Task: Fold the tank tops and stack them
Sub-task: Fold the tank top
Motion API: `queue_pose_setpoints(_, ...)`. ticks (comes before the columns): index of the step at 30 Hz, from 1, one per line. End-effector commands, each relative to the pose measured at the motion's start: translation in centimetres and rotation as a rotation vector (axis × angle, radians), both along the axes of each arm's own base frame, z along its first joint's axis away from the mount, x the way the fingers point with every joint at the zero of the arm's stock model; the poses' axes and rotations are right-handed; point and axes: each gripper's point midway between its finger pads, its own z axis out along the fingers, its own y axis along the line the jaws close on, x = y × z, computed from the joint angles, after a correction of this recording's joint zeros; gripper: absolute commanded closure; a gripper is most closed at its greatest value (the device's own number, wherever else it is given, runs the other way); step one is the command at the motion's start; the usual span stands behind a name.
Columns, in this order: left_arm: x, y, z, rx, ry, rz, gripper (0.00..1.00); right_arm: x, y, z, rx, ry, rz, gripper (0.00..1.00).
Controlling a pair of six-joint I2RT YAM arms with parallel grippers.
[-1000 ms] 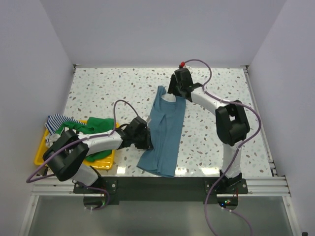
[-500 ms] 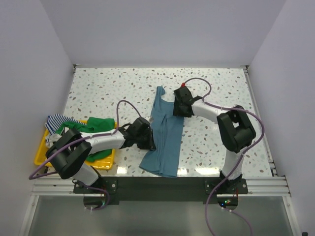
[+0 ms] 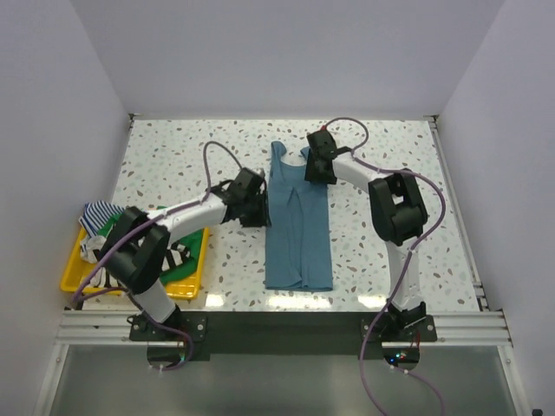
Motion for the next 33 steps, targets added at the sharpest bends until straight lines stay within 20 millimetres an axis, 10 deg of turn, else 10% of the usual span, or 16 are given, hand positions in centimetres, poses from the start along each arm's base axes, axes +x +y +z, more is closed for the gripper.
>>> queue_pose_setpoints(1, 7.4, -2.0, 3.1, 0.030, -0.139, 0.002, 0.61, 0.8, -0.8, 0.1, 0.003, 0.017, -0.005, 0.44)
queue_pose_setpoints(11, 18.1, -3.0, -3.1, 0.119, -0.097, 0.046, 0.64, 6.2, 0.3, 1.2, 0.086, -0.037, -0.007, 0.33)
queue_pose_setpoints(21, 25.3, -3.0, -0.5, 0.092, -0.201, 0.077, 0.59, 8.6, -1.1, 10.0, 0.163, -0.197, -0.032, 0.14)
queue_pose_setpoints(26, 25.7, -4.0, 4.8, 0.008, -0.274, 0.058, 0.54, 4.7, -2.3, 13.1, 0.176, -0.180, -0.054, 0.13)
queue_pose_setpoints(28, 23.9, -4.1, 5.4, -0.010, -0.275, 0.045, 0.53, 1.3, -2.8, 10.3, 0.175, -0.104, -0.057, 0.14)
queue_pose_setpoints(29, 23.1, -3.6, 8.7, -0.026, -0.321, 0.072, 0.52, -0.3, -2.6, 12.4, 0.229, -0.135, -0.061, 0.17)
queue_pose_setpoints(30, 20.9, -2.8, 7.1, -0.003, -0.268, 0.076, 0.52, -3.0, -2.9, 9.2, 0.227, -0.073, -0.057, 0.18)
queue_pose_setpoints(32, 17.8, -1.7, 9.9, -0.024, -0.284, 0.130, 0.54, -6.1, -3.5, 8.5, 0.230, -0.049, -0.067, 0.23)
queue_pose_setpoints(33, 14.7, -0.4, 6.7, 0.004, -0.215, 0.137, 0.54, -9.1, -3.9, 7.5, 0.227, -0.021, -0.059, 0.24)
